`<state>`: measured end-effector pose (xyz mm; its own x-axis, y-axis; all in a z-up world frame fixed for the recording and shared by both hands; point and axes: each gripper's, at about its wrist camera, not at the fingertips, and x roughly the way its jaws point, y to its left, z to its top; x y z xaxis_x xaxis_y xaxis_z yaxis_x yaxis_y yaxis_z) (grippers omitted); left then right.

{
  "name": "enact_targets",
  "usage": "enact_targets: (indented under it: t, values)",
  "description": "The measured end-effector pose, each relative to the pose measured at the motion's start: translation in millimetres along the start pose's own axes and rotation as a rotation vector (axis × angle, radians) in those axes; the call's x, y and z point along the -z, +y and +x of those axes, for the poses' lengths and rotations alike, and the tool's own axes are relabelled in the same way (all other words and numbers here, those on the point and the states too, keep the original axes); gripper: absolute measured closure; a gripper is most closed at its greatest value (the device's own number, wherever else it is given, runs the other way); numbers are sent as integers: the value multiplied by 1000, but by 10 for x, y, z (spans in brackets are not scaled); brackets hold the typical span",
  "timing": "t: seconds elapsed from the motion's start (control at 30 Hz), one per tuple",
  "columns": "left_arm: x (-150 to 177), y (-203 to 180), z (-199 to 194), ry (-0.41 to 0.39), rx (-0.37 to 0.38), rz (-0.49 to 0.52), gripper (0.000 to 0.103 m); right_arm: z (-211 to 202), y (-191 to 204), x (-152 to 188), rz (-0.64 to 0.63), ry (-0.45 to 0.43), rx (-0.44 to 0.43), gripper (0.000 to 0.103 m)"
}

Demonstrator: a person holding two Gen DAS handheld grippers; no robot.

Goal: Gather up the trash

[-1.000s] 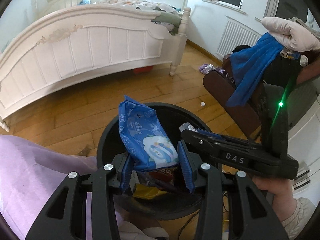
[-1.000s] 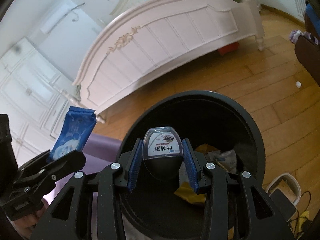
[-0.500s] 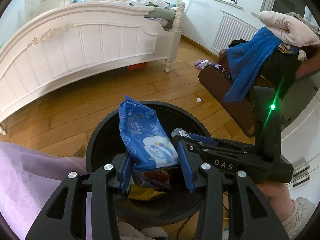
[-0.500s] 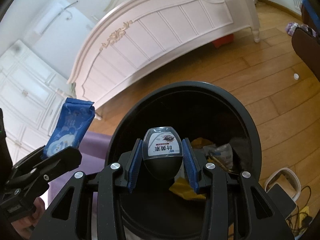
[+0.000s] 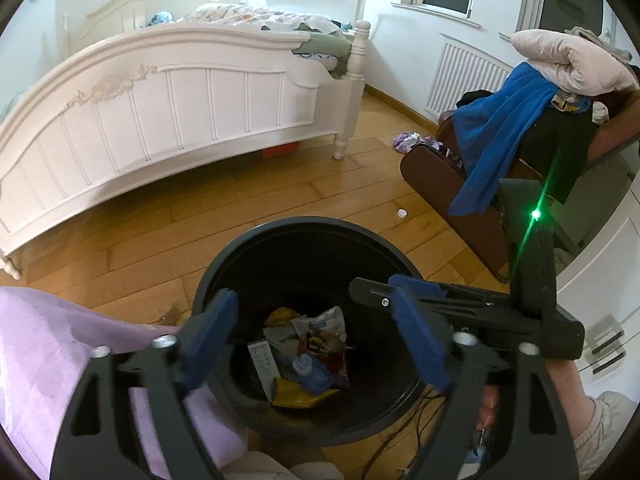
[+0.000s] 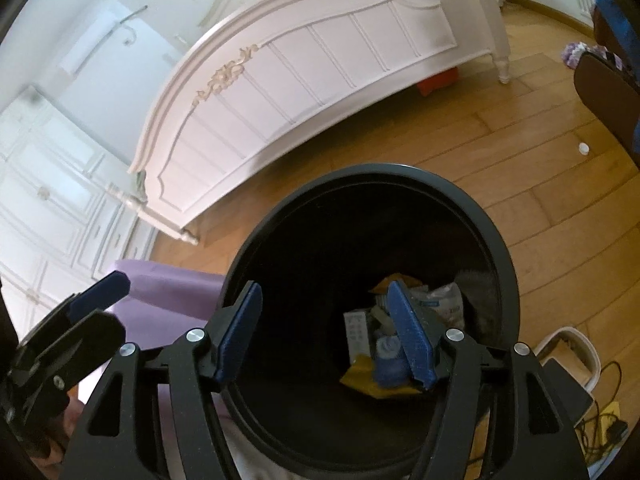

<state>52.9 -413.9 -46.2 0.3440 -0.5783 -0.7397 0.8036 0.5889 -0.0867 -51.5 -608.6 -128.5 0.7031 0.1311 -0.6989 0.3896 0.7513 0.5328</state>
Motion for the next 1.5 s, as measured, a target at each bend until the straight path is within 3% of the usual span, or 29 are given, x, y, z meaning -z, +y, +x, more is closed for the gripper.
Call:
enact_targets:
  t: [0.23, 0.47, 0.73, 0.9, 1.0, 1.07, 1.3, 1.5]
  values:
    - [97, 90, -295, -64, -46, 18, 8, -59, 215, 43, -30, -11, -17, 30]
    - [315, 418, -708, -126, -121, -44, 6, -74, 668, 107, -104, -1, -40, 24]
    - [658, 924, -1353, -246, -273, -174, 6, -63, 1475, 284, -263, -5, -61, 19]
    - [924, 1197, -1722, -267, -372, -240, 6, -6, 2057, 452, -375, 1, -80, 17]
    - [1107, 1362, -1945, -303, -430, -291, 6, 0, 2464, 613, -453, -31, -81, 15]
    - [1214, 1471, -2069, -321, -456, -330, 6, -31, 2681, 721, -487, -75, -95, 5]
    - [1563, 1739, -2410, -350, -591, -428, 5, -66, 3280, 1087, -596, -193, -103, 6]
    - [1823, 1852, -2611, -362, -663, -486, 5, -129, 3598, 1323, -645, -301, -106, 6]
